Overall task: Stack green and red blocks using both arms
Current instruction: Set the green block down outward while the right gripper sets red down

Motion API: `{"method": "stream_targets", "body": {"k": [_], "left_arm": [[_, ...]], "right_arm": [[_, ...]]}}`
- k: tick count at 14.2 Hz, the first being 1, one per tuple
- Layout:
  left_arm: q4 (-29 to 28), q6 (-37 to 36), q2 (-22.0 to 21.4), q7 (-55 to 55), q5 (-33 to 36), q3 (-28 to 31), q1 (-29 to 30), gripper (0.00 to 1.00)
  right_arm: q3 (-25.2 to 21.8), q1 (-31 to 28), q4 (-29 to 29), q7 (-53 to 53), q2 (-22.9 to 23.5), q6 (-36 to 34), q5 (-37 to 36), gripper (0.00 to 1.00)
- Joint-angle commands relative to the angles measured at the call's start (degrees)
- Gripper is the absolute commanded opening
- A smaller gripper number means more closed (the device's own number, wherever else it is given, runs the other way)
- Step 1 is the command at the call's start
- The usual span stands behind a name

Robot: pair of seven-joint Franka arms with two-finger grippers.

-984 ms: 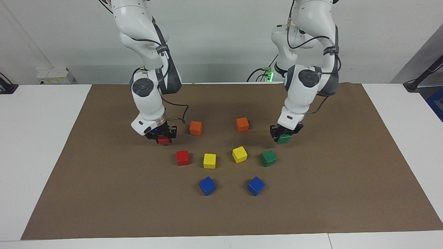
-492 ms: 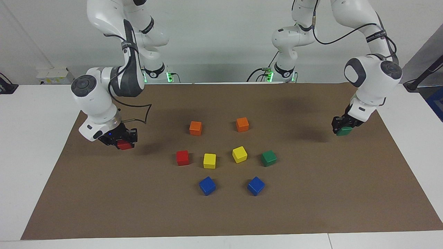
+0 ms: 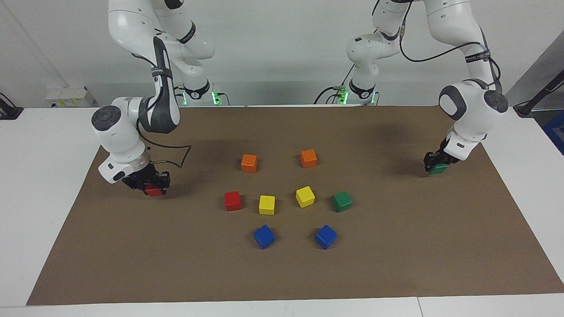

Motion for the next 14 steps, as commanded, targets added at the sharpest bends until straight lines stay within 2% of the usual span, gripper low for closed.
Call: {"method": "stream_targets", "body": {"k": [1,6,10,11,12,13,14], "left_arm": [[-0.7,2.6,1.5,1.5,0.6,-0.6,1.0,0.00],[-0.1,4.5,4.3,5.0,0.6,-0.6,1.0,0.00],[-0.1,5.1,4.7,7.4,0.6,-0.6,1.0,0.00],[-0.1,5.3,4.8,9.3,0.6,-0.6,1.1,0.07],[-0.1,5.4,4.8,10.4,0.5,-0.5,1.1,0.94],[0.1,5.2,4.8,10.8,0.6,-0.5,1.1,1.00],[0.7,4.4,4.8,11.0,0.6,-0.5,1.1,1.00]], "right_arm": [[0.5,-1.1,-2.8,0.3,-0.6,4.3,0.7,0.00],[0.5,-1.2,-4.9,-0.1,-0.3,8.5,0.7,0.00],[0.5,-1.2,-7.4,-0.2,-0.4,12.9,0.7,0.00],[0.5,-1.2,-7.5,-0.4,-0.4,12.9,0.7,0.00],[0.5,-1.3,-7.5,-0.6,-0.4,13.0,0.7,0.00],[0.5,-1.6,-7.4,-0.8,-0.3,13.0,0.7,0.00],[0.5,-1.8,-7.5,-1.1,-0.1,13.3,0.7,0.00]]}}
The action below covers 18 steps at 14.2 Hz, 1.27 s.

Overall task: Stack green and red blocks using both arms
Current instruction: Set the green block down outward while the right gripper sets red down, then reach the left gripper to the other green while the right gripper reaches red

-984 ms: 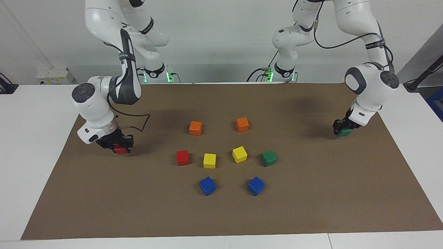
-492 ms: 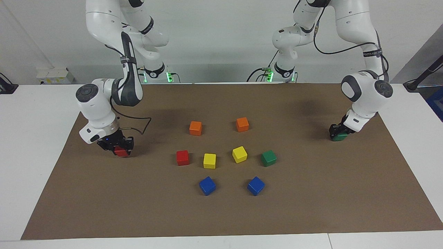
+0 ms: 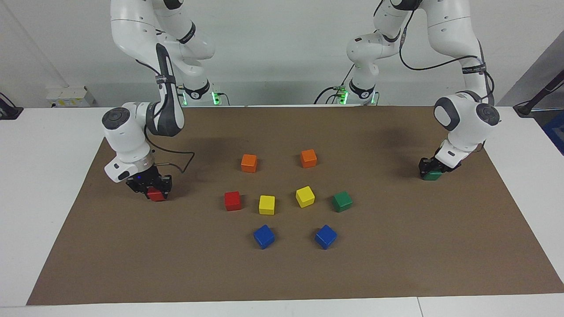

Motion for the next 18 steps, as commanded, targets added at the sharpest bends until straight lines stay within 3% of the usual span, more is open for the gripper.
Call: {"method": "stream_targets", "body": {"k": [1,5,8,9,10,11,12,13,16,18], "left_arm": [[1.1,-0.4,0.6,1.8,0.6,-0.5,0.9,1.00],[10.0,-10.1,-0.1,3.3,0.6,-0.5,0.1,1.00],[19.8,-18.7,0.4,2.6,0.6,-0.8,-2.6,1.00],[22.6,-21.2,0.7,-0.8,0.5,-0.7,-4.8,1.00],[25.7,-23.2,1.2,-8.0,0.6,-0.7,-7.5,1.00],[28.1,-24.6,2.4,-15.0,0.6,-0.7,-10.6,1.00],[29.7,-25.1,2.9,-21.4,0.5,-0.7,-13.7,1.00],[30.3,-24.8,3.3,-27.6,0.1,-0.8,-16.3,1.00],[32.5,-24.3,5.2,-41.4,0.3,-0.7,-22.2,1.00],[34.2,-24.0,7.7,-48.1,0.3,-0.7,-24.0,1.00]], "right_arm": [[0.5,-1.3,-0.8,-1.7,-0.1,1.6,0.7,0.00],[0.6,-2.3,-0.9,-3.5,-0.1,1.5,0.7,0.00],[0.6,-2.3,-0.8,-3.5,-0.1,1.2,0.7,0.00],[0.6,-2.2,-0.7,-3.4,-0.1,1.0,0.7,0.24],[0.7,-2.1,-0.7,-3.3,-0.1,1.0,0.7,0.64],[0.7,-2.2,-0.5,-3.3,-0.1,0.8,0.8,0.83],[0.6,-2.2,-0.5,-3.3,-0.1,0.7,0.8,0.93],[0.7,-2.1,-0.5,-3.2,-0.2,0.6,0.8,0.99],[0.7,-1.5,0.0,-3.0,-0.8,-1.0,0.8,1.00],[0.7,-1.4,3.4,-2.9,-1.7,-7.9,0.8,1.00]]}}
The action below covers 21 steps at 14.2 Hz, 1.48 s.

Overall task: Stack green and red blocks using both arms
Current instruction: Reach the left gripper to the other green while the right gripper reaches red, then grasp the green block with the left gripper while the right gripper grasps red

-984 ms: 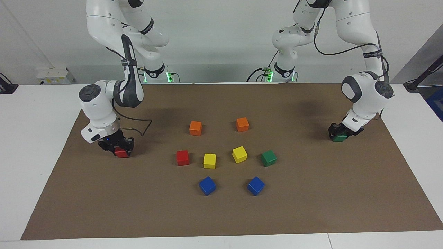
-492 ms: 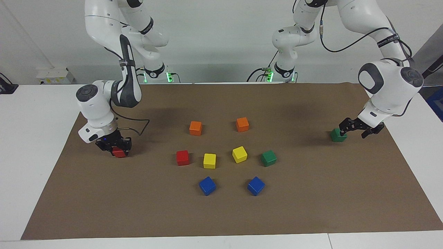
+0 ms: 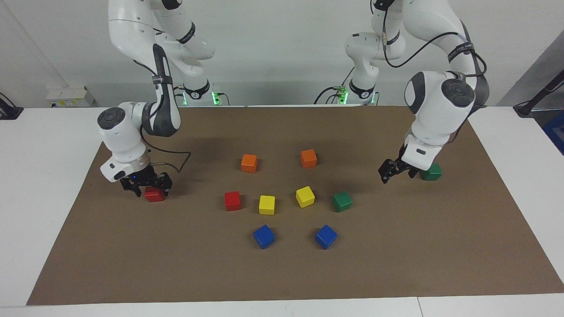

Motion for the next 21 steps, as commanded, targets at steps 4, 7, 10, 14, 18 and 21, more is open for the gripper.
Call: {"method": "stream_targets", "body": {"k": [4,7,10,14,18,21], "left_arm": [[4.3,4.3,8.7,-13.7,0.4,1.0,-5.2,1.00],[4.2,9.5,12.4,-18.1,0.2,1.0,-6.9,1.00],[3.4,12.8,13.2,-19.5,0.4,0.9,-7.3,1.00],[-0.4,16.4,13.3,-22.8,0.5,1.0,-9.4,1.00],[-3.0,17.1,12.8,-22.7,1.3,1.0,-10.6,1.00],[-4.9,17.1,12.3,-22.5,2.5,0.9,-11.1,0.99]], "right_arm": [[0.5,1.2,11.9,-1.0,-4.8,-21.1,0.8,1.00],[0.5,5.3,23.5,2.4,-3.8,-33.0,0.0,1.00],[0.5,13.6,24.8,16.3,-3.3,-31.9,-0.3,1.00],[0.5,19.7,23.6,24.1,1.2,-23.5,-0.1,1.00],[0.5,20.9,21.3,27.8,3.4,-19.3,0.0,1.00],[0.5,22.3,19.4,29.4,5.4,-15.5,0.0,1.00]]}}
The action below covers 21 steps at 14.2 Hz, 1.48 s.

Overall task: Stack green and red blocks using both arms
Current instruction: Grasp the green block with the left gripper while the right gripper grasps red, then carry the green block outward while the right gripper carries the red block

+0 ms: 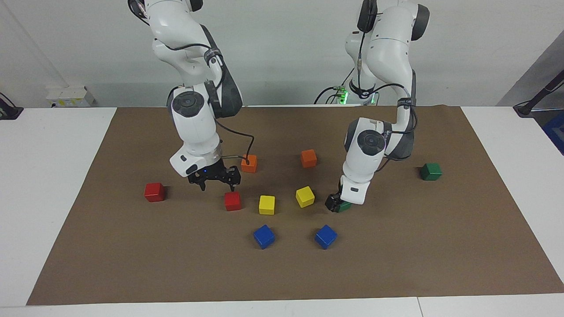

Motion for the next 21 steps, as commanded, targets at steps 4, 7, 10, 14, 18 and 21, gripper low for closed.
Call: {"method": "stream_targets", "body": {"k": [4,7,10,14,18,21], "left_arm": [[-2.3,0.3,-1.3,-0.7,1.2,0.9,-1.2,0.00],[-2.0,-0.5,-1.5,-0.7,1.2,0.8,-1.4,0.00],[-0.4,-2.4,-1.6,-0.5,1.1,0.8,-0.8,0.00],[-0.7,-6.1,-7.3,5.7,1.2,0.8,2.9,0.00],[-1.7,-17.2,-15.4,27.3,1.0,0.8,11.6,0.00],[-3.4,-21.0,-19.5,45.0,1.0,0.9,20.9,0.00]], "right_arm": [[0.0,3.0,-3.3,2.7,3.1,6.2,0.1,1.00],[0.0,3.0,-3.3,1.4,4.6,7.1,0.0,1.00],[0.0,3.0,-3.3,-0.3,5.4,7.8,0.0,0.99],[0.0,2.7,-4.2,-2.3,6.4,10.3,0.0,0.65],[0.0,1.7,-4.1,-2.3,5.9,8.8,0.1,0.00],[-0.1,-2.3,1.4,-7.4,-0.6,-9.4,0.0,0.00]]}}
